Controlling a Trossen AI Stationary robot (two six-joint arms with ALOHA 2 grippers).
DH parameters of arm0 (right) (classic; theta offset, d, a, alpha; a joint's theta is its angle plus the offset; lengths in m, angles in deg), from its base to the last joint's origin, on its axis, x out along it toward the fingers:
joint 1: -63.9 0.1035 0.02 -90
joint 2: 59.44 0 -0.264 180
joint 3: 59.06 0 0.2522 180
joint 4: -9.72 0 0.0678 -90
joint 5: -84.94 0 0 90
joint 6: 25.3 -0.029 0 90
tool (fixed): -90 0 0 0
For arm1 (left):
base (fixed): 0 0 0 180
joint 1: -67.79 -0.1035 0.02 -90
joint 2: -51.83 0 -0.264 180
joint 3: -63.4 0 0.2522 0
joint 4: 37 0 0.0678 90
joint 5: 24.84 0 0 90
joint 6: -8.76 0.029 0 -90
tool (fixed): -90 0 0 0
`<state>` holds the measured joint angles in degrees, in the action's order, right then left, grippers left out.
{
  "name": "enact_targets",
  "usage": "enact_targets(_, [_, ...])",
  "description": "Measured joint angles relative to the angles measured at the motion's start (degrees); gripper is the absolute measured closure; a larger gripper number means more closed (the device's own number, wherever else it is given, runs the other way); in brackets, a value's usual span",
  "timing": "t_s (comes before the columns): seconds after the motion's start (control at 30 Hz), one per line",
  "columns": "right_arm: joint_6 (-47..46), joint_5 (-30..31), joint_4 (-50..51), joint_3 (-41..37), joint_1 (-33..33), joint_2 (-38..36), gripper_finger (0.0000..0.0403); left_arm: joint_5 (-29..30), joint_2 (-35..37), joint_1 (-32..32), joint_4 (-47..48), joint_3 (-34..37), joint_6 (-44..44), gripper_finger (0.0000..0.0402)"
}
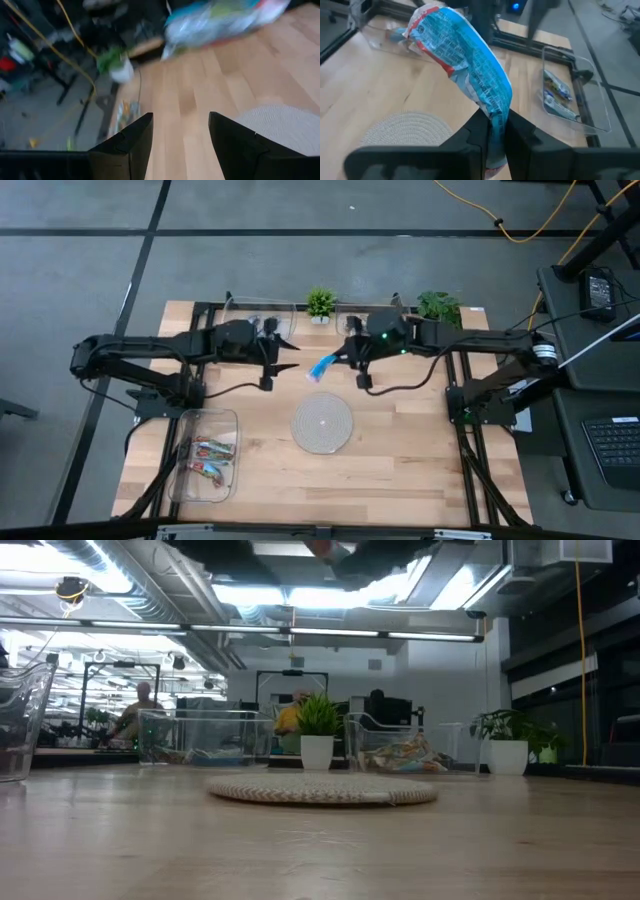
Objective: Pick and place Granola Bars by type
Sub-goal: Put the red granola bar into the bottom transparent bin
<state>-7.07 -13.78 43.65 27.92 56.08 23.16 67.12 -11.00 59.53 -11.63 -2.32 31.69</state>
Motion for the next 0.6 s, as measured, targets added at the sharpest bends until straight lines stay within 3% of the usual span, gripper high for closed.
enact_targets(0.3, [0.08,-1.98,-2.13,-4.11,-4.13,-1.85,0.035,2.72,-4.48,1.92,-8.52,0.97,5.38,0.0205])
enact_targets(0.6, [0.39,-5.14,-2.46,-4.16,-6.01,-1.86,0.035,2.84,-7.52,2.6,-12.04,0.97,5.93,0.0139])
